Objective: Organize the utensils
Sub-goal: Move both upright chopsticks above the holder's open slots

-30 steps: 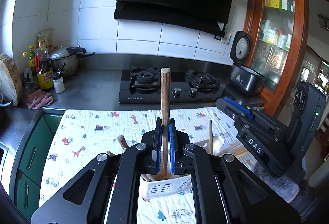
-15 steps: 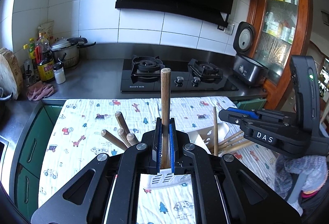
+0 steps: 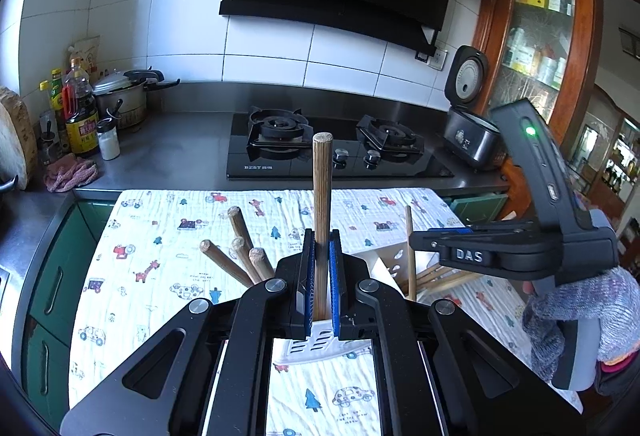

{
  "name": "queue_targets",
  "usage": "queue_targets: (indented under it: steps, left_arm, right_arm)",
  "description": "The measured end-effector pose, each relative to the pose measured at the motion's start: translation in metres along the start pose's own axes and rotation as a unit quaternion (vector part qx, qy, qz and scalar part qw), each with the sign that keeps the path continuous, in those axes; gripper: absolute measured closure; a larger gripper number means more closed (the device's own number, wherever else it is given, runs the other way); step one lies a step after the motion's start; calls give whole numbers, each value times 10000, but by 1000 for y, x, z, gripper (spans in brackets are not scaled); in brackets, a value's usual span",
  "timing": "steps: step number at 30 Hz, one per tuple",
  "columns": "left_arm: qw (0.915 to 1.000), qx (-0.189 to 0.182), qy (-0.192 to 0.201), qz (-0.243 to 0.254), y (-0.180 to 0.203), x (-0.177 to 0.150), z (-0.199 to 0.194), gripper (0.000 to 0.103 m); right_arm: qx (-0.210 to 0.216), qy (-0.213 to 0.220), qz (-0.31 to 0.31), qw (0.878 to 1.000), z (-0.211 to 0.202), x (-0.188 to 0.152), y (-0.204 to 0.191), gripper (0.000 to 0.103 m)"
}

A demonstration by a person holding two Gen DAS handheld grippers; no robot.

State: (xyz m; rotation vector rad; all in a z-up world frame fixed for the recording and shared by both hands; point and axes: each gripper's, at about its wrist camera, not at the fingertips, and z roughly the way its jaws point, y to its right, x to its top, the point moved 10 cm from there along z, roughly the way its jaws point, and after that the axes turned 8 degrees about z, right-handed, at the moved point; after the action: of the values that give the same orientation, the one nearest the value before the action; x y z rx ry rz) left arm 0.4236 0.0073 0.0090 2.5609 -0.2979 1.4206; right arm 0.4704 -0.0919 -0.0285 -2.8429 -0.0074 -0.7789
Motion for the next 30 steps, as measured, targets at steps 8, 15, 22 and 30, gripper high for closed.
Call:
queue_targets:
  steps: [8,15,22,30]
  left_arm:
    - [9999,-115,53,-13,-1,-1,-8,97]
    - [9994,-309,134,-87,-2,0,-18,97]
    - [9984,-406,349,-157,-3,4,-38,97]
    - [9971,-528,519,-149,1,3,-58,96]
  right_arm:
    - [-277,-318,10,9991,7,2,-6,84]
    - [-505,-396,-36,9979,11,-4,-5,84]
    - [-832,-426,-15,9956,15,-5,-4,84]
    - [-1191,-615,-185,9908,27,-12,-8,87]
